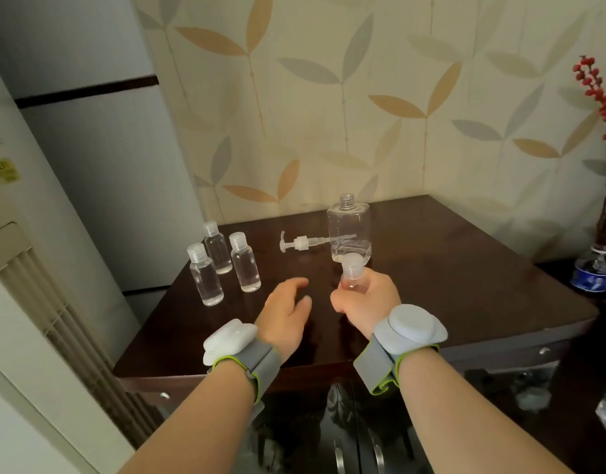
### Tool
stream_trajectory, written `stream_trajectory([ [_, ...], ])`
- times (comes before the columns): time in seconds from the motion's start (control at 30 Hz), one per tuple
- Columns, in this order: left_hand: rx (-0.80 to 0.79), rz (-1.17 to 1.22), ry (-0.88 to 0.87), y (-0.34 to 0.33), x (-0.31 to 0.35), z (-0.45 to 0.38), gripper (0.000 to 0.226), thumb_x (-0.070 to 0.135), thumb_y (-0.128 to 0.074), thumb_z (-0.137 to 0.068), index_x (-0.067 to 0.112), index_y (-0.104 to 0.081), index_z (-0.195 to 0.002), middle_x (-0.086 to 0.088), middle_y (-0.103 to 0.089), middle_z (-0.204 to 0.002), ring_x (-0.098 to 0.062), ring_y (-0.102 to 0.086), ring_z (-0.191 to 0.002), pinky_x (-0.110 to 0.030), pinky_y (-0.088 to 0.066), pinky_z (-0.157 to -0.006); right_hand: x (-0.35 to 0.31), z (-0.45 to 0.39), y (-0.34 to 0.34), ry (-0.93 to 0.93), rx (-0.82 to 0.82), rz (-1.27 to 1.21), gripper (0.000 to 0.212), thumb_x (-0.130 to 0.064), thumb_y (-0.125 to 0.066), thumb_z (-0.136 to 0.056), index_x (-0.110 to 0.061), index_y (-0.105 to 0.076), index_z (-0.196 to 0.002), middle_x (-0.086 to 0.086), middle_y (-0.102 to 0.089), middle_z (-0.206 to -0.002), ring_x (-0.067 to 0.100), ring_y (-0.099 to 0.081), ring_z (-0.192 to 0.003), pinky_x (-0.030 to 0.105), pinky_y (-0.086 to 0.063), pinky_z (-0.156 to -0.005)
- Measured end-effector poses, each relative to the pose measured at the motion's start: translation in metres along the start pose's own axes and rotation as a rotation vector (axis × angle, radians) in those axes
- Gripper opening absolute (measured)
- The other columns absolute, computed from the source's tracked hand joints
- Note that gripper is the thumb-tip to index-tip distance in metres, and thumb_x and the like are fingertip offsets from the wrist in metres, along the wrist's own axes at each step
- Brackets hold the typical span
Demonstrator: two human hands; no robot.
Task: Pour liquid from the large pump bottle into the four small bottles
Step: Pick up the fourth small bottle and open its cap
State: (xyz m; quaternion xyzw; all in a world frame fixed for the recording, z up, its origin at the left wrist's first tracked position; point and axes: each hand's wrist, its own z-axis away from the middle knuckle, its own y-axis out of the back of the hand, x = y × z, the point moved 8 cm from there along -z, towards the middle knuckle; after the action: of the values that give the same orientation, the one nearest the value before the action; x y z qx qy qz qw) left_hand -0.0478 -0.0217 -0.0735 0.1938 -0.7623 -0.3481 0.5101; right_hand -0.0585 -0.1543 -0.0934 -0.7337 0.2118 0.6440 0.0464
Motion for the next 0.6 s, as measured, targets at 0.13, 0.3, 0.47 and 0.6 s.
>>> stream_trajectory([
  [0.13,-0.018,-0.050,-0.303,0.013,0.054,0.001,0.045,0.013,-0.049,-0.091,0.013,-0.037,-0.135,-0.005,-0.046,-0.131,-0.008,-0.045,-0.102,0.005,-0.028,-0.079,-0.008,0.002,0.001,0.071,0.014,0.051,0.022,-0.002,-0.060,-0.066,-0.019,-0.050,-0.055,-0.006,-0.050,-0.049,0.016,-0.045,-0.050,0.025,-0.033,-0.050],
  [0.3,-0.338,-0.582,-0.469,-0.011,0.101,-0.013,0.052,0.005,-0.046,-0.091,0.016,-0.030,-0.139,-0.005,-0.037,-0.137,-0.021,-0.038,-0.126,-0.018,-0.027,-0.093,-0.016,0.002,-0.003,0.143,0.000,0.216,0.028,0.001,-0.054,-0.075,-0.015,-0.043,-0.054,-0.003,-0.044,-0.050,0.014,-0.040,-0.051,0.019,-0.034,-0.049],
  [0.47,-0.393,-0.870,-0.497,-0.017,0.103,-0.014,0.039,0.003,-0.040,-0.090,0.007,-0.039,-0.128,-0.009,-0.035,-0.132,-0.026,-0.041,-0.119,-0.027,-0.032,-0.091,-0.010,-0.002,-0.004,0.069,-0.041,0.198,0.040,0.001,-0.058,-0.076,-0.021,-0.037,-0.050,-0.006,-0.040,-0.051,0.008,-0.035,-0.049,0.022,-0.032,-0.052],
  [0.6,-0.314,-0.894,-0.457,-0.013,0.098,-0.010,0.038,0.001,-0.040,-0.089,0.005,-0.036,-0.127,-0.012,-0.039,-0.129,-0.029,-0.044,-0.114,-0.031,-0.037,-0.087,-0.025,0.003,-0.005,0.170,-0.036,0.396,0.037,-0.002,-0.054,-0.077,-0.017,-0.034,-0.050,-0.005,-0.039,-0.049,0.008,-0.034,-0.047,0.021,-0.022,-0.045],
])
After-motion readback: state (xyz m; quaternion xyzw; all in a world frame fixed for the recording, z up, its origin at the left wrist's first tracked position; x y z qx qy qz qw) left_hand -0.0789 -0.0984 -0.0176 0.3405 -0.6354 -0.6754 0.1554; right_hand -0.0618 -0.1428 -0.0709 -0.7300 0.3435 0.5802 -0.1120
